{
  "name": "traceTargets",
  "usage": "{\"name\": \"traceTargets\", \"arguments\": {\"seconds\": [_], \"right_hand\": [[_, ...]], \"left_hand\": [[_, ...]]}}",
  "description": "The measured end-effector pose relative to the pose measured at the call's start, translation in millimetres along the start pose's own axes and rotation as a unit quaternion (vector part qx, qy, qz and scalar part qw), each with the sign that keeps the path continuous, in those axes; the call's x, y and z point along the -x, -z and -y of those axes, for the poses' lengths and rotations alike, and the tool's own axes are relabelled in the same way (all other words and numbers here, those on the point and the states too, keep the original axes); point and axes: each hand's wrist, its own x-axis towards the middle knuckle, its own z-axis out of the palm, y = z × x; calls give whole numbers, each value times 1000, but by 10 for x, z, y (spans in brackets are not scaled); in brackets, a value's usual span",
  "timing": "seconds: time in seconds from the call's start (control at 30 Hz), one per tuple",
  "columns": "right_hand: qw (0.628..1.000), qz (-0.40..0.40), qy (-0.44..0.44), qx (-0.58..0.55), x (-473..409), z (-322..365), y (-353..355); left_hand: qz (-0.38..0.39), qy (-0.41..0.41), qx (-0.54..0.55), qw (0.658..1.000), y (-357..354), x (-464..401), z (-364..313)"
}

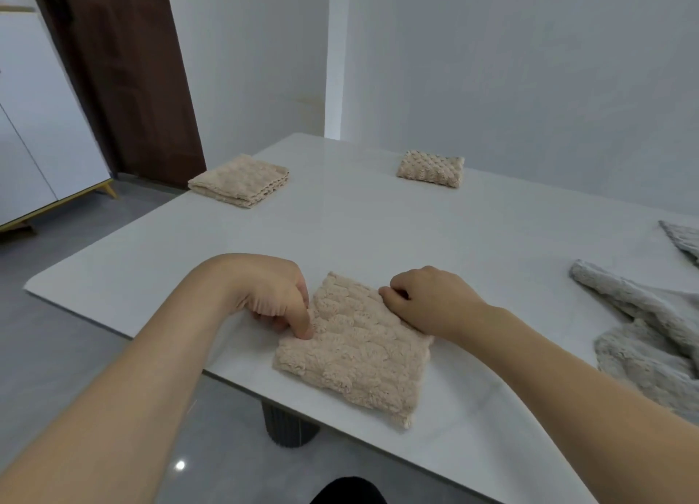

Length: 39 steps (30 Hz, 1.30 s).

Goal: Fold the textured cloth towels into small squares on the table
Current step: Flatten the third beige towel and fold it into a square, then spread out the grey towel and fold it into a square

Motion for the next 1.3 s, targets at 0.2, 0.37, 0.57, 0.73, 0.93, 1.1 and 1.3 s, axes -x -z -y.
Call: {"name": "traceTargets", "arguments": {"seconds": [0.2,0.37,0.57,0.73,0.93,1.1,1.3], "right_hand": [[999,11,32,6,94,59,40],[1000,13,12,-9,88,56,42],[995,-24,-65,-77,67,-345,250],[991,-39,-105,-73,148,-1017,483],[976,-36,-204,-60,401,-1955,829],[958,9,-286,-21,609,-2619,918],[938,130,-322,-13,769,-2978,836]], "left_hand": [[24,0,-12,1000,-39,99,41],[37,33,-43,998,-28,144,-27],[-194,61,-126,971,117,93,-425],[-247,-78,-136,956,91,-276,-1105],[-186,-91,-187,960,-40,-754,-1844],[-148,-102,-143,973,-190,-1180,-2411],[-66,-146,-2,987,-601,-1665,-3040]]}}
